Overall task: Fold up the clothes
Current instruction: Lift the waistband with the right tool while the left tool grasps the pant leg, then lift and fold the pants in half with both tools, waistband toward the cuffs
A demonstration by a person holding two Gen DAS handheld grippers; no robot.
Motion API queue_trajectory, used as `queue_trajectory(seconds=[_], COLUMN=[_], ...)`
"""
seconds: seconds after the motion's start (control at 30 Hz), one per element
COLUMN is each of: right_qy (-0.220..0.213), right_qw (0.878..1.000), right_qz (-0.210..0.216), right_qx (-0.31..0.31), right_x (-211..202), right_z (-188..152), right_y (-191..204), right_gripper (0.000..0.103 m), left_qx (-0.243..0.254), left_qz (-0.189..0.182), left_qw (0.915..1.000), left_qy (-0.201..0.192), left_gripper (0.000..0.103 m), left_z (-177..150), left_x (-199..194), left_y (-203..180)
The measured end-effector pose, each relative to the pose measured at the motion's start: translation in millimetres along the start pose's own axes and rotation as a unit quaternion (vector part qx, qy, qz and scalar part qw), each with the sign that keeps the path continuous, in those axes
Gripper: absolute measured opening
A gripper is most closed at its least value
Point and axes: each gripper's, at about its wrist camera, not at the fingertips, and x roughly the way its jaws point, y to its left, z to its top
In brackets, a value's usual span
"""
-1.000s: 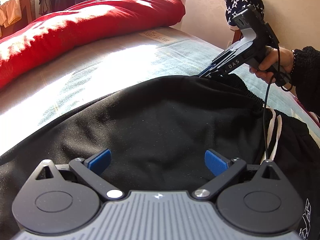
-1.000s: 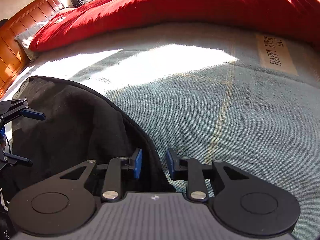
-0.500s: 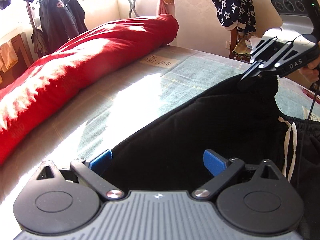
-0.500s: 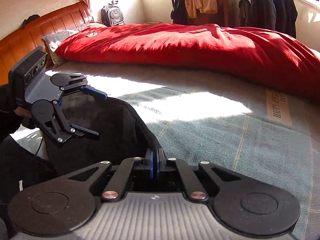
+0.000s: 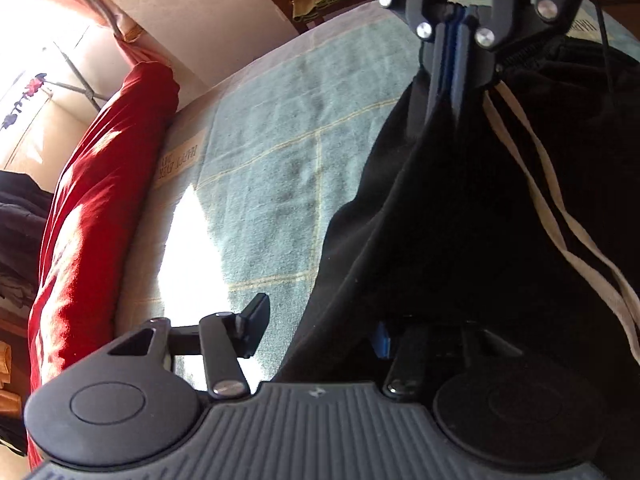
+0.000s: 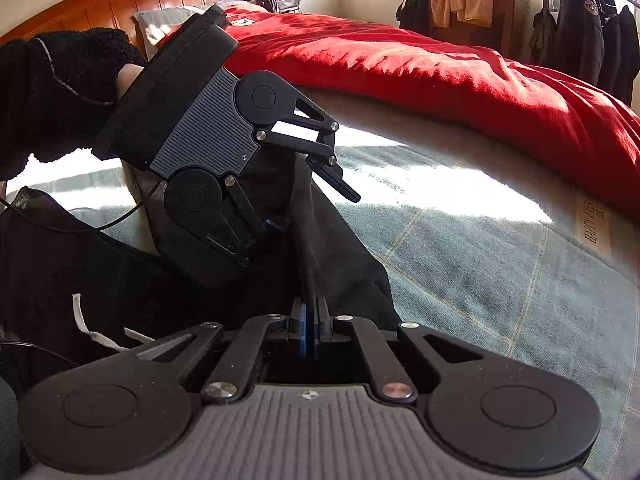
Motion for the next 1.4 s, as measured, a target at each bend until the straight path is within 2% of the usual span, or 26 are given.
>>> queue_trajectory(seconds=[0.03, 0.1, 0.17, 0.27, 0.47, 0.53, 0.6, 0.73, 0.8, 0.97, 1.0, 1.03, 1.07, 1.1, 1.13, 1.27, 1.4], right_qy=[0.004, 0.009, 0.013, 0.017, -0.004, -0.015, -0.020, -0.020, -0.012, 0.016, 0.023, 0.030, 0.034, 0.031, 0.029, 0.023, 0.021], right_qw=[1.000, 1.000, 0.999, 0.999, 0.998, 0.997, 0.997, 0.997, 0.996, 0.989, 0.986, 0.981, 0.978, 0.977, 0.977, 0.975, 0.975], right_qz=[-0.002, -0.012, -0.019, -0.032, -0.058, -0.067, -0.069, -0.061, -0.056, -0.083, -0.102, -0.124, -0.138, -0.141, -0.142, -0.152, -0.156], right_qx=[-0.004, -0.014, -0.023, -0.035, -0.031, -0.026, -0.028, -0.046, -0.064, -0.120, -0.133, -0.147, -0.154, -0.156, -0.156, -0.160, -0.155], right_x=[0, 0, 0, -2, -18, -25, -27, -17, -3, 46, 53, 61, 64, 63, 60, 45, 35], right_z=[-1, -2, -4, -7, -12, -14, -12, -2, 6, 18, 18, 18, 17, 17, 17, 13, 10], right_y=[4, 11, 17, 27, 38, 38, 38, 40, 43, 58, 62, 66, 68, 69, 70, 75, 79], right_gripper=[0.004, 0.004, 0.004, 0.005, 0.018, 0.029, 0.044, 0.048, 0.054, 0.053, 0.045, 0.030, 0.005, 0.005, 0.005, 0.005, 0.005], left_qx=[0.001, 0.000, -0.009, -0.026, -0.048, -0.052, -0.052, -0.050, -0.054, -0.059, -0.060, -0.060, -0.059, -0.055, -0.049, -0.025, -0.007], left_qz=[-0.004, -0.008, -0.005, 0.001, 0.014, 0.018, 0.021, 0.025, 0.026, 0.029, 0.028, 0.030, 0.033, 0.034, 0.034, 0.047, 0.064], left_qw=[1.0000, 1.0000, 0.9999, 0.9996, 0.9986, 0.9984, 0.9983, 0.9983, 0.9980, 0.9975, 0.9974, 0.9973, 0.9972, 0.9974, 0.9976, 0.9983, 0.9979], left_qy=[0.000, -0.001, -0.005, -0.008, -0.014, -0.014, -0.015, -0.016, -0.018, -0.027, -0.028, -0.030, -0.032, -0.033, -0.033, -0.024, 0.011], left_gripper=[0.029, 0.023, 0.012, 0.009, 0.007, 0.007, 0.007, 0.007, 0.007, 0.007, 0.007, 0.007, 0.009, 0.011, 0.017, 0.018, 0.018], left_z=[0, 0, 0, -1, -2, -2, -1, -1, 0, 0, -1, -2, -4, -7, -10, -25, -46], left_x=[-1, -5, -9, -15, -27, -29, -32, -34, -34, -40, -41, -43, -44, -45, -46, -45, -38], left_y=[-4, -11, -16, -20, -28, -29, -30, -31, -30, -28, -27, -27, -28, -28, -29, -31, -27])
